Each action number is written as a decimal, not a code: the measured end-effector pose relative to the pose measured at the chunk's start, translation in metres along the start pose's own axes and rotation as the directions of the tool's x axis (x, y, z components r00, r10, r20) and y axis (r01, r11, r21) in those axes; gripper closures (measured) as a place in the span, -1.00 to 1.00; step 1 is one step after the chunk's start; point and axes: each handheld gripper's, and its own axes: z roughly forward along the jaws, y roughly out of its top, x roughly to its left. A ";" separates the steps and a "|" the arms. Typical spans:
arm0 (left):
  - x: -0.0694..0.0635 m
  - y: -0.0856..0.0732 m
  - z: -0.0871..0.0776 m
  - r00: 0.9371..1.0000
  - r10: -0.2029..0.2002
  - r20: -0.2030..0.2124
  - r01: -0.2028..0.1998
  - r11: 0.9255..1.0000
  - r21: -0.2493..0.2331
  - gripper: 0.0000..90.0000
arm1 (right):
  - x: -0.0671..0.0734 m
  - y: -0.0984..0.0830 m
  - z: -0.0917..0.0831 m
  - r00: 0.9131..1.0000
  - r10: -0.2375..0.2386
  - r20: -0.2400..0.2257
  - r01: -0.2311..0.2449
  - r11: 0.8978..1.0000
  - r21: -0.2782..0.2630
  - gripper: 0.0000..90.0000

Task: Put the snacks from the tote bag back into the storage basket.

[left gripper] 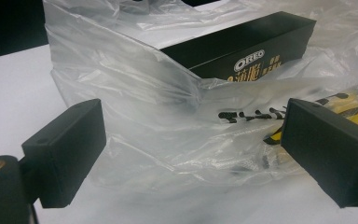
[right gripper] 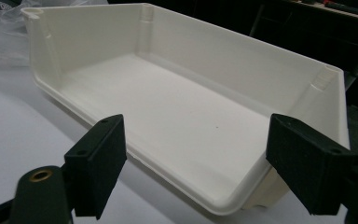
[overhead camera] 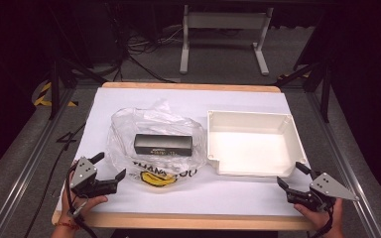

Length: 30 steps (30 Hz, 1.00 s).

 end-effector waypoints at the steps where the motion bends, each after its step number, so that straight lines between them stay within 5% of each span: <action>1: 0.000 0.000 0.000 1.000 0.001 -0.001 -0.001 1.000 -0.001 -0.83 | 0.001 0.001 0.002 1.000 -0.006 -0.007 0.006 1.000 0.011 -0.54; 13: -0.003 -0.005 -0.007 1.000 -0.001 0.008 0.001 1.000 0.006 -0.83 | 0.015 0.013 0.021 0.998 -0.038 -0.058 0.040 0.999 0.033 -0.57; 20: -0.002 -0.008 -0.012 1.000 -0.008 0.005 0.008 1.000 0.007 -0.83 | 0.030 0.030 0.041 0.988 -0.075 -0.138 0.081 0.996 0.043 -0.49; 24: -0.002 -0.008 -0.013 1.000 -0.011 0.002 0.011 1.000 0.010 -0.83 | 0.035 0.045 0.049 0.977 -0.078 -0.198 0.090 0.995 0.052 -0.47; 30: -0.006 -0.006 -0.010 1.000 -0.002 0.007 0.002 1.000 0.008 -0.83 | 0.040 0.079 0.069 0.945 -0.137 -0.297 0.157 0.987 0.044 -0.46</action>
